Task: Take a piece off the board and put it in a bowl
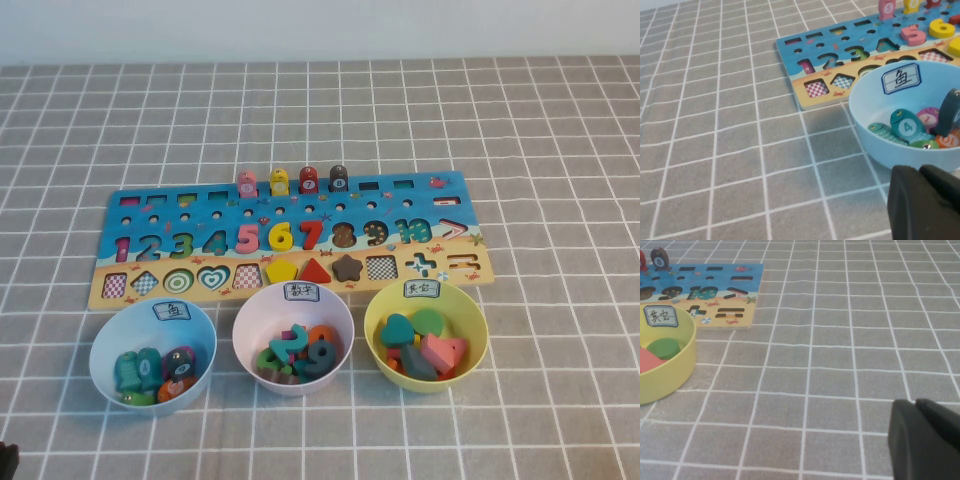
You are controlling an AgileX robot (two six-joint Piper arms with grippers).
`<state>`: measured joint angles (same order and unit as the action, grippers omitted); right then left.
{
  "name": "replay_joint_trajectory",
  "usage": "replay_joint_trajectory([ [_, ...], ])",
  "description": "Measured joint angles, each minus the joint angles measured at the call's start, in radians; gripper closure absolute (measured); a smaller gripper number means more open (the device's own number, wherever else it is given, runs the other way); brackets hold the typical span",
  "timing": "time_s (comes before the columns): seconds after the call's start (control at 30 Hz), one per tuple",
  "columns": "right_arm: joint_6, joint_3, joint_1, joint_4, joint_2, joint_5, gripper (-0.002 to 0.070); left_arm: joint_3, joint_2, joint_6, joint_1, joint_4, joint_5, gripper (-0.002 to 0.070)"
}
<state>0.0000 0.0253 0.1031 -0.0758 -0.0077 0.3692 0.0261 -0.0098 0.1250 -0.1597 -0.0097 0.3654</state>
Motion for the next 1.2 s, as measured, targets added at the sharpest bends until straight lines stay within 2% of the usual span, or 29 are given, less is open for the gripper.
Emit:
replay_joint_trajectory([
  [0.13, 0.0, 0.0, 0.0, 0.0, 0.0, 0.0, 0.0694, 0.0, 0.0, 0.0, 0.0, -0.072, -0.037, 0.068],
  [0.37, 0.0, 0.0, 0.0, 0.0, 0.0, 0.0, 0.0694, 0.0, 0.0, -0.047, 0.0, -0.435, -0.213, 0.068],
  [0.47, 0.0, 0.0, 0.0, 0.0, 0.0, 0.0, 0.0694, 0.0, 0.0, -0.051, 0.0, -0.522, -0.268, 0.068],
  [0.63, 0.0, 0.0, 0.0, 0.0, 0.0, 0.0, 0.0694, 0.0, 0.0, -0.043, 0.0, -0.549, -0.316, 0.068],
  [0.83, 0.0, 0.0, 0.0, 0.0, 0.0, 0.0, 0.0694, -0.049, 0.038, -0.041, 0.0, -0.557, -0.281, 0.068],
  [1.07, 0.0, 0.0, 0.0, 0.0, 0.0, 0.0, 0.0694, -0.335, 0.416, -0.039, 0.0, -0.549, -0.063, 0.068],
  [1.2, 0.0, 0.0, 0.0, 0.0, 0.0, 0.0, 0.0694, -0.486, 0.635, 0.032, 0.0, -0.535, 0.063, 0.068],
])
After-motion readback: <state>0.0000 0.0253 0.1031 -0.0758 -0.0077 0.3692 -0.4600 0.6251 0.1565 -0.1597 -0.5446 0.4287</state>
